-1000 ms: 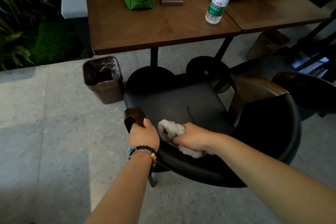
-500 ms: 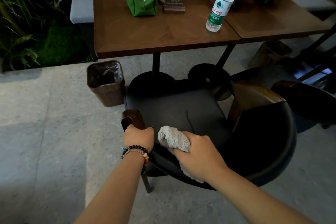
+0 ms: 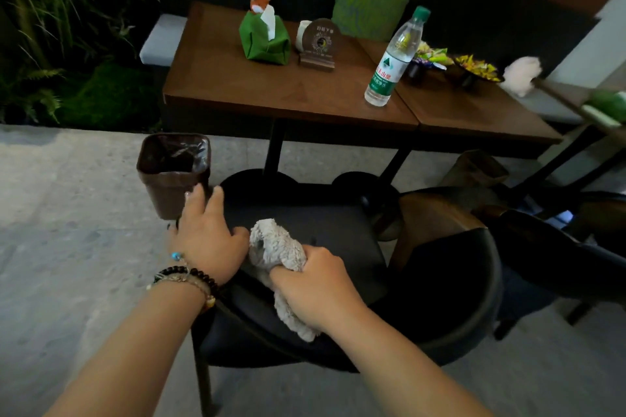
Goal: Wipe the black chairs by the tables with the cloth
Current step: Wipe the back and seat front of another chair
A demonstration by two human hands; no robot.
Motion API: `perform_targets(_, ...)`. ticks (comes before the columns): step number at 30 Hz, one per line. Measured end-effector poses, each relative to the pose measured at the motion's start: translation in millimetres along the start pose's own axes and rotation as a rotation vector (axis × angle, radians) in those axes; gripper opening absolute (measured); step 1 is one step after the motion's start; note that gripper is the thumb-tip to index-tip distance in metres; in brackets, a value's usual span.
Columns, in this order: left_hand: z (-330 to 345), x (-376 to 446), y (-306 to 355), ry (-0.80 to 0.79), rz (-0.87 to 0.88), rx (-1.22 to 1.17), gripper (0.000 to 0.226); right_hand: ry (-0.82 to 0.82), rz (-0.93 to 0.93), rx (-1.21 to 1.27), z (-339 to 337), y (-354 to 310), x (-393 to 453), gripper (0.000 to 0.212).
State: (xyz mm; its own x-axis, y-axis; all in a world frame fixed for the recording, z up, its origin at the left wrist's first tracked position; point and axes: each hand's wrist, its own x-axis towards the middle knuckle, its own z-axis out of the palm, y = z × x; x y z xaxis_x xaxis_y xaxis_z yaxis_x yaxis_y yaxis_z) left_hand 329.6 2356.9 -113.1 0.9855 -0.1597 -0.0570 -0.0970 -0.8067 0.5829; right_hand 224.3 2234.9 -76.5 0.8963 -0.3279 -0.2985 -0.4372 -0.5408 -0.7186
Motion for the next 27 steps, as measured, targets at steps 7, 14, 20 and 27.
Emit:
perform_targets(7,-2.6,6.5,-0.5,-0.094,0.214,-0.137,0.048,0.014,-0.099,-0.109,-2.9,-4.1,-1.5,0.007)
perform_targets(14,-5.3,3.2,-1.0,0.032,0.374,-0.239,0.026,0.156,-0.285,-0.330,-4.3,-9.4,-16.4,0.012)
perform_targets(20,-1.6,-1.7,-11.6,-0.108,0.495,-0.675,0.018,0.343,-0.356,-0.344,-6.3,-7.1,-18.0,0.021)
perform_targets(27,8.0,-21.5,-33.1,0.058,0.646,-0.659,0.038,0.761,-0.674,-0.303,-1.2,3.9,-31.3,0.020)
